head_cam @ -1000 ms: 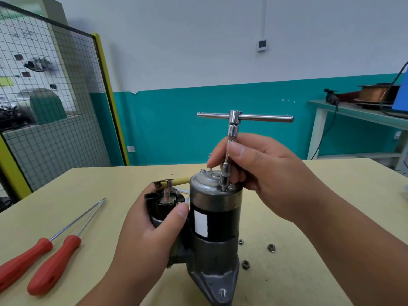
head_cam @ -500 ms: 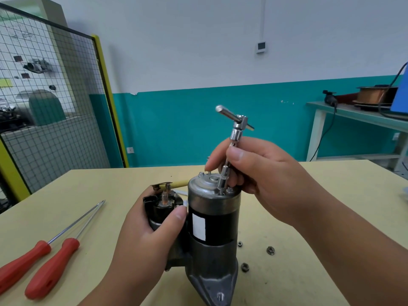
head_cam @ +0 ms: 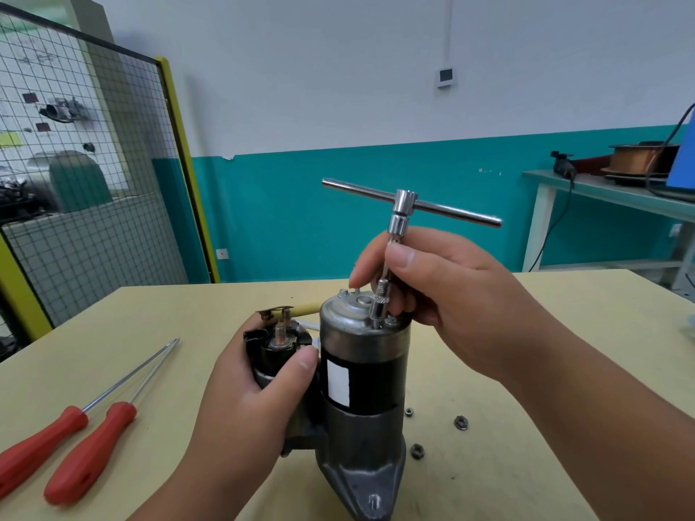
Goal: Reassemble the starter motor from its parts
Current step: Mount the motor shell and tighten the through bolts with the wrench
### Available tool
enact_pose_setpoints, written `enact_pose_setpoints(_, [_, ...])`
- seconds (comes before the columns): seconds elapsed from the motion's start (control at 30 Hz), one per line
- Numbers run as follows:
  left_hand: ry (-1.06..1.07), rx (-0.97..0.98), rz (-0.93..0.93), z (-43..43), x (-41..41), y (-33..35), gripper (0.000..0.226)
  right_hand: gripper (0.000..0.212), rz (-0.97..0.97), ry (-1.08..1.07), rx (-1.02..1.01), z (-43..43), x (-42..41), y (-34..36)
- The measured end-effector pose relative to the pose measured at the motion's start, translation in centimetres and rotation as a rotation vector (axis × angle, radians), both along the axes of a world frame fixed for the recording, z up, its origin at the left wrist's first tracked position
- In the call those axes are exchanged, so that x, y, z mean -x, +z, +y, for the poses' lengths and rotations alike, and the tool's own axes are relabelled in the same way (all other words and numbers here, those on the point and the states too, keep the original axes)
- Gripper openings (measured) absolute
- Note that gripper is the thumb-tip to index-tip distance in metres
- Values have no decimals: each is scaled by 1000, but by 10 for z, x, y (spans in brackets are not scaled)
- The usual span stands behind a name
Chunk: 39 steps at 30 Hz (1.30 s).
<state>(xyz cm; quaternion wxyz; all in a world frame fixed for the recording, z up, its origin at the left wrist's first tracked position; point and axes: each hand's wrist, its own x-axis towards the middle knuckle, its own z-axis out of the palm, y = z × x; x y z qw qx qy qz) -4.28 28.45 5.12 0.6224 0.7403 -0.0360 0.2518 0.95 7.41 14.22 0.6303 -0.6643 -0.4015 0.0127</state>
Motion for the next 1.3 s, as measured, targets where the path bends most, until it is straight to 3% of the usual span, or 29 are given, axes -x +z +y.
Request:
enact_pose_setpoints(0.43, [11, -12, 13, 0, -1, 0, 43, 28, 3, 31, -10, 0, 1, 1])
enact_pose_setpoints(0.67, [6, 3, -7, 1, -1, -2, 45, 26, -74, -62, 28, 4, 3, 2])
enact_pose_setpoints(1.3, [12, 10, -6, 2, -1, -1, 43, 33, 6, -17, 9, 3, 3, 1])
